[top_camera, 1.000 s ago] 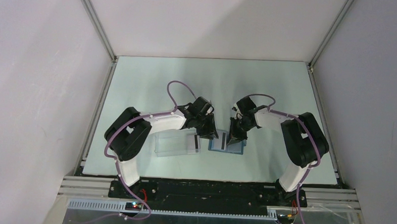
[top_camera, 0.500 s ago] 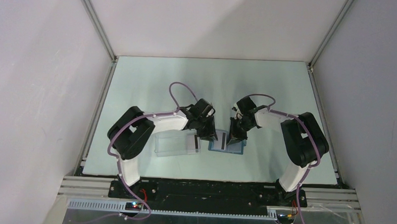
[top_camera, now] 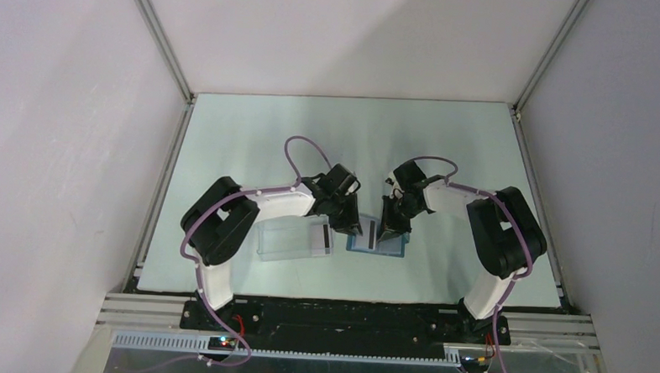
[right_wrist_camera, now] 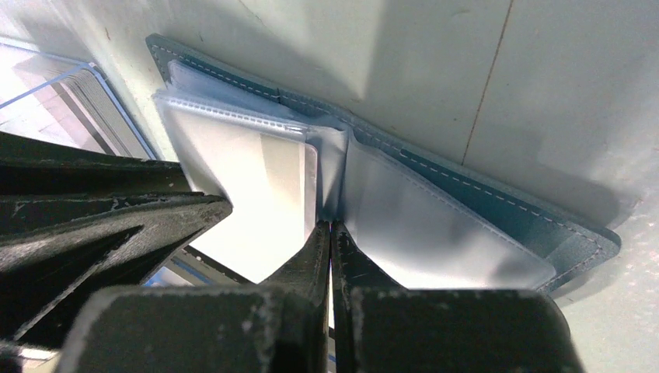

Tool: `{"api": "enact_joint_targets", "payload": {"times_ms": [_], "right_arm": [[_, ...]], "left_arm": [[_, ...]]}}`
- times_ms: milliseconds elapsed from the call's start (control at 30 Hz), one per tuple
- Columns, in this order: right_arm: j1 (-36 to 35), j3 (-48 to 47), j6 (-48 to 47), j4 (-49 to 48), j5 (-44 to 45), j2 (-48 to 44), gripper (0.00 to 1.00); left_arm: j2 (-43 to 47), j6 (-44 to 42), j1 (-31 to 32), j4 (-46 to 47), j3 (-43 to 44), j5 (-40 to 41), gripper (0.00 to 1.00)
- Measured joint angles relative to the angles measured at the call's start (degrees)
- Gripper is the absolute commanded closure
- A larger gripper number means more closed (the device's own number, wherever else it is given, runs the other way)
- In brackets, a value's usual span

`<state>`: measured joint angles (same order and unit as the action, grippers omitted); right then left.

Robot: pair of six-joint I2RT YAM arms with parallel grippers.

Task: Put the credit cards into the card holder
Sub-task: Insert the credit card into the card holder.

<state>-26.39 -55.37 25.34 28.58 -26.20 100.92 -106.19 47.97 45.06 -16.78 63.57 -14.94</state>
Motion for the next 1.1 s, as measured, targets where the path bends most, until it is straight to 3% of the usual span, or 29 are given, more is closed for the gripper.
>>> {"api": "enact_joint_targets", "payload": {"times_ms": [267, 333, 567, 1100], "right_arm": [[0.4, 0.1, -0.3, 2.7, 1.6, -3.9, 0.66], [0.7, 0.1, -0.3, 3.2, 1.8, -6.1, 0.63], [3.8, 0.1, -0.7, 5.7, 2.6, -12.6, 0.57], [17.2, 0.2, -3.6, 11.4, 3.0, -23.4, 0.5]], "left_arm": [[0.1, 0.0, 0.2, -0.4, 3.1, -2.3, 0.76], [0.1, 0.1, 0.2, -0.3, 3.6, -2.5, 0.76], [0.0, 0.1, 1.0, -0.5, 4.4, -3.9, 0.68], [-8.2, 0.6, 5.8, -0.2, 15.0, -8.3, 0.63]]}}
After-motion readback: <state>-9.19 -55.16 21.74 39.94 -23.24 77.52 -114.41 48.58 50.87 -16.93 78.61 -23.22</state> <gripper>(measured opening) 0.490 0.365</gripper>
